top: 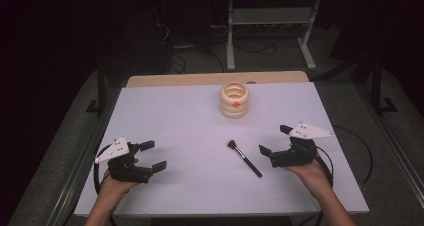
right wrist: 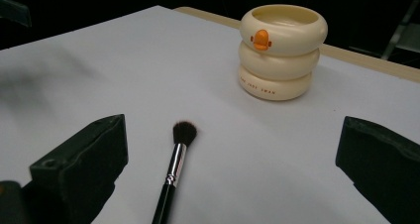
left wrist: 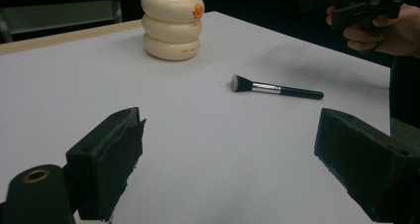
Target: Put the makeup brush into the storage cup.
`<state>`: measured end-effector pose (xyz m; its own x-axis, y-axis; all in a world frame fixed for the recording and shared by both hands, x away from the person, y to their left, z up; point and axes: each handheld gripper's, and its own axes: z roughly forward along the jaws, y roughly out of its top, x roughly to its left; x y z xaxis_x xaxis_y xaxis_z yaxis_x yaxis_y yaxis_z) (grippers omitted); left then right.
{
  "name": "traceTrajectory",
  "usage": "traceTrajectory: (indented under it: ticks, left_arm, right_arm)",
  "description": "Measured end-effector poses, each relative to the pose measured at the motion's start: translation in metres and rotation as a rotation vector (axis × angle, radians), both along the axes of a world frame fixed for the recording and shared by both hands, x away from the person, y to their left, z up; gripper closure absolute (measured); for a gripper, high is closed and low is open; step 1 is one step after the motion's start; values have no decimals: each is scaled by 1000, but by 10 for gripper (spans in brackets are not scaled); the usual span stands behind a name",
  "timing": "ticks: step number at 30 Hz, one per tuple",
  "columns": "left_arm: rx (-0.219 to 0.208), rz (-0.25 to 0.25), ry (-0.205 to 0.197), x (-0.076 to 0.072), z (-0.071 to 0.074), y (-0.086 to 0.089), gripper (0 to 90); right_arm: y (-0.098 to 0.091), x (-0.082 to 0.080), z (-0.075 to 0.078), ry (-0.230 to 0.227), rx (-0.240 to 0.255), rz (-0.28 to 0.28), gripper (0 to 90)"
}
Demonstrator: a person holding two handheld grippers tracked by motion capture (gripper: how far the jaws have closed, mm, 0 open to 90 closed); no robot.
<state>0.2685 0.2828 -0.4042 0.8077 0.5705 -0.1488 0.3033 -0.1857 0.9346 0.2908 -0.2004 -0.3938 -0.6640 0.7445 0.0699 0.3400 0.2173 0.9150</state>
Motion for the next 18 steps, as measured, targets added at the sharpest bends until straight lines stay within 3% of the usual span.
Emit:
traceTrajectory:
  ticks: [18]
  left_arm:
    - [-3, -8, -1, 0, 0, -2, 121]
  right_arm:
    - [5, 10, 2, -2, 24, 3, 0]
